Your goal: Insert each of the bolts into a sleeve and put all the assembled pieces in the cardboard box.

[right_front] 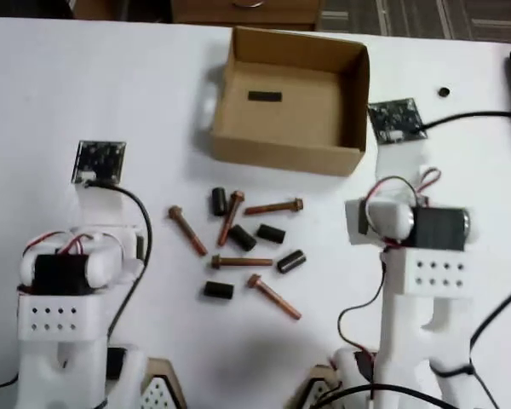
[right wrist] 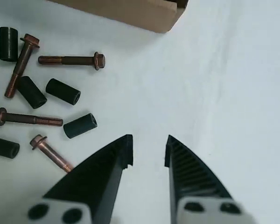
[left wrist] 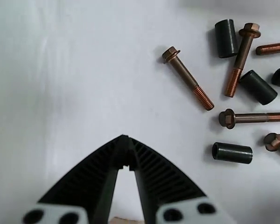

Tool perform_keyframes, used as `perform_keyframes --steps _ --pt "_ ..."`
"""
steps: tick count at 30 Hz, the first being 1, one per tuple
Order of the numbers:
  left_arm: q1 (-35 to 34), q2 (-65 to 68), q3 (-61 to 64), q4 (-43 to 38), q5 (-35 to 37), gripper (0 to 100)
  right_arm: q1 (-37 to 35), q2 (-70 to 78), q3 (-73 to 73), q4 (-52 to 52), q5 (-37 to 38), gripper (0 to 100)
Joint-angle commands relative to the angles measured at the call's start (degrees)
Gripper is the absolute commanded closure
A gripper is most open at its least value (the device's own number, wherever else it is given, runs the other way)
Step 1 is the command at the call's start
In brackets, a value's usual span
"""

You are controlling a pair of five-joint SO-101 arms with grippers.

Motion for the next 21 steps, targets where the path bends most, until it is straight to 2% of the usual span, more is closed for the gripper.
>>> perform_keyframes --steps 1,4,8,10,17,21 --pt "-3.5 0.3 -2.3 0.2 0.4 98 -2.6 1.3 -2.4 -0.2 -14.5 87.8" --pt "-5.4 0.1 -2.3 0.1 0.4 98 -5.6 1.6 -2.3 1.5 -26.6 87.8" --pt "-5.4 0.1 -2.4 0.1 0.4 98 -13.1 1.4 2.5 1.6 -28.6 87.8" --pt "-5.4 0.0 -2.4 0.1 0.4 98 -14.6 1.4 5.2 1.5 -31.6 87.8" --pt "-5.4 0.1 -2.2 -1.7 0.4 98 -8.2 1.8 9.1 -5.3 -41.1 87.8" --pt "-5.4 0.1 -2.2 -2.8 0.4 98 -11.4 1.8 14.9 -6.6 -44.1 87.7"
